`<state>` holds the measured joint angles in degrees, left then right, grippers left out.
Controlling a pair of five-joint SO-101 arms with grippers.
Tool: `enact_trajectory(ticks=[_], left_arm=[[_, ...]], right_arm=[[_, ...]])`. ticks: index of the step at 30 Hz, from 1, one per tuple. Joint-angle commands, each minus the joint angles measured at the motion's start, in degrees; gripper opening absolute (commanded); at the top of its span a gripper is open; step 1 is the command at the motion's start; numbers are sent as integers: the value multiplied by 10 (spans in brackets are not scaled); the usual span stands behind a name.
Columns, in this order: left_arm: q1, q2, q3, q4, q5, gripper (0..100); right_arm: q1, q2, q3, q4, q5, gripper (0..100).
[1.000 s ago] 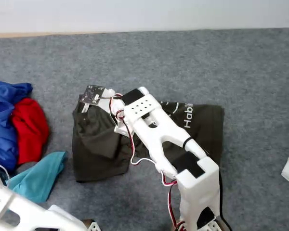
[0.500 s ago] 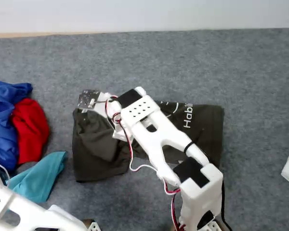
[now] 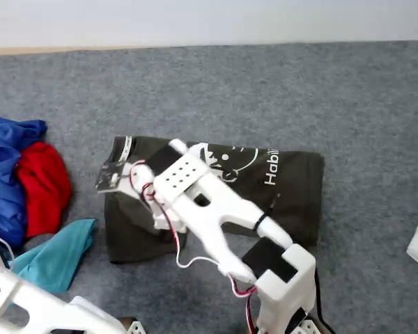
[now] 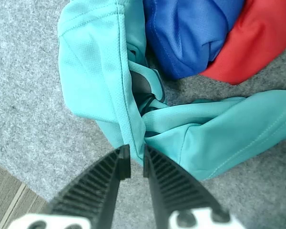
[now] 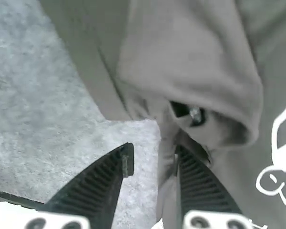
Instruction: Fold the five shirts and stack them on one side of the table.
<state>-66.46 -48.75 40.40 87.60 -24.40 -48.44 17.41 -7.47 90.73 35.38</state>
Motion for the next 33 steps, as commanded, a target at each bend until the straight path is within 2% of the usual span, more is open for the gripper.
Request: enact_trajectory(ticks=[1,5,10,25,30,33], left_arm=[[0,-10,-2,-1,4,55],[0,-10,-2,-1,4,55],[0,-10,-2,-1,4,55],[0,-10,-2,-1,4,55],[0,-10,-2,-1,4,55],[0,-10,-2,-1,4,55]], right_arm=[[-24,-30,16,-37,0,143],[-26,-23,60,-109,-27,140],[-22,27,57,-162,-28,74],[111,152,-189,-315,-29,69],[132,202,-244,-325,-29,69],[134,203,-258,-291,-29,69]])
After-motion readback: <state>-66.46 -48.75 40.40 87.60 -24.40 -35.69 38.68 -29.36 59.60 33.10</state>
